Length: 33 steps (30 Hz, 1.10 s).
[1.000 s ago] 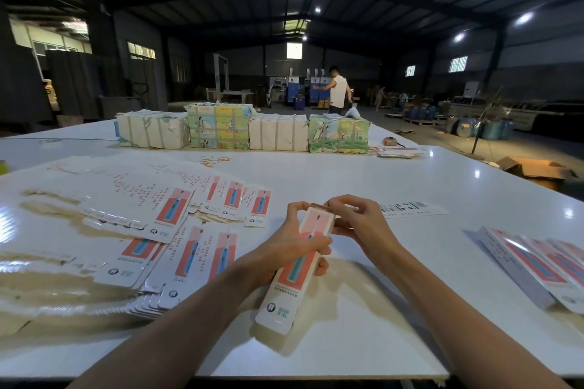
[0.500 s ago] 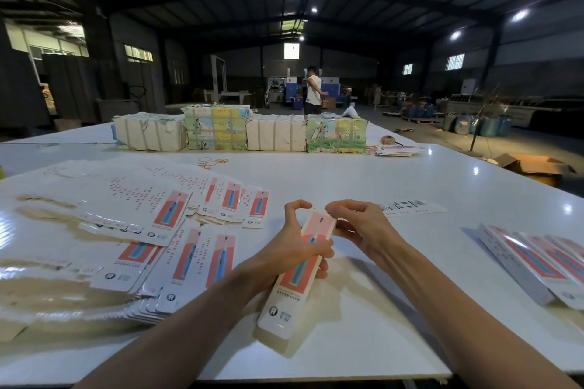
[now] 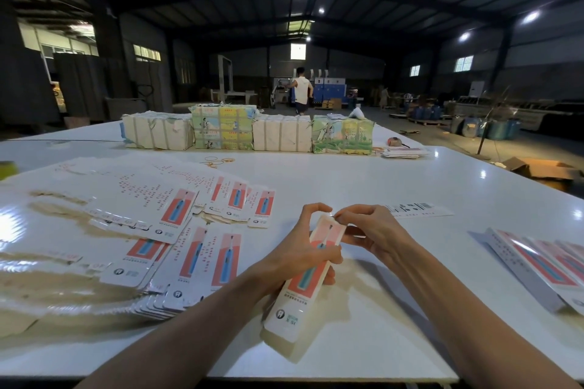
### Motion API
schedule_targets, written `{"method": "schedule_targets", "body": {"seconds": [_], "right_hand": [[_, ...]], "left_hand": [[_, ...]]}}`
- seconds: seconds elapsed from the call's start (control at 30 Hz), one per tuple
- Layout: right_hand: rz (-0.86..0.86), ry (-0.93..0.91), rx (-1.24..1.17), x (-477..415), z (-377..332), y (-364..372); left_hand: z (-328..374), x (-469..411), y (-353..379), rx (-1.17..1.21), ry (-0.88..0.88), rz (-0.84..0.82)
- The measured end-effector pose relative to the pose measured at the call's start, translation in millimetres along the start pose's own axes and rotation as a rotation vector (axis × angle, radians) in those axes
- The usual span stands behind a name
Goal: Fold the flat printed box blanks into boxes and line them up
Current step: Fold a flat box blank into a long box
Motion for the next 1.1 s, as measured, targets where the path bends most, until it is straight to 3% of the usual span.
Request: {"method": "schedule_targets", "body": {"seconds": [0.13, 0.3, 0.43, 0.57, 0.8, 1.1], "right_hand": [[-0.024, -0.027, -0.012, 2, 0, 2], [-0.188, -0.102, -0.138, 5, -5, 16], [-0.156, -0.189, -0.067, 7, -2, 27], [-0.148, -0.222, -0.060, 9, -2, 25], [-0.172, -0.148, -0.093, 4, 0, 20], [-0.158, -0.154, -0.005, -1, 1, 15]], "left_hand": [[-1, -1, -2, -0.006, -0.005, 0.039], [-2, -1, -16, 0.081, 0.017, 0.162], [-3, -1, -20, 0.172, 0.029, 0.199], [-4, -1, -18, 0.208, 0.002, 0.189], [-6, 0, -10, 0.403, -0.117, 0.026], [-8, -1, -7, 0.389, -0.164, 0.048]]}}
Point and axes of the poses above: each hand's wrist, its own x-axis away from the middle knuckle, its own y-axis out of the palm, z = x × y, the point moved 5 cm from there along -x, towards the middle knuckle, and after that the axes turned 5 degrees about y, right-handed, at the moved point
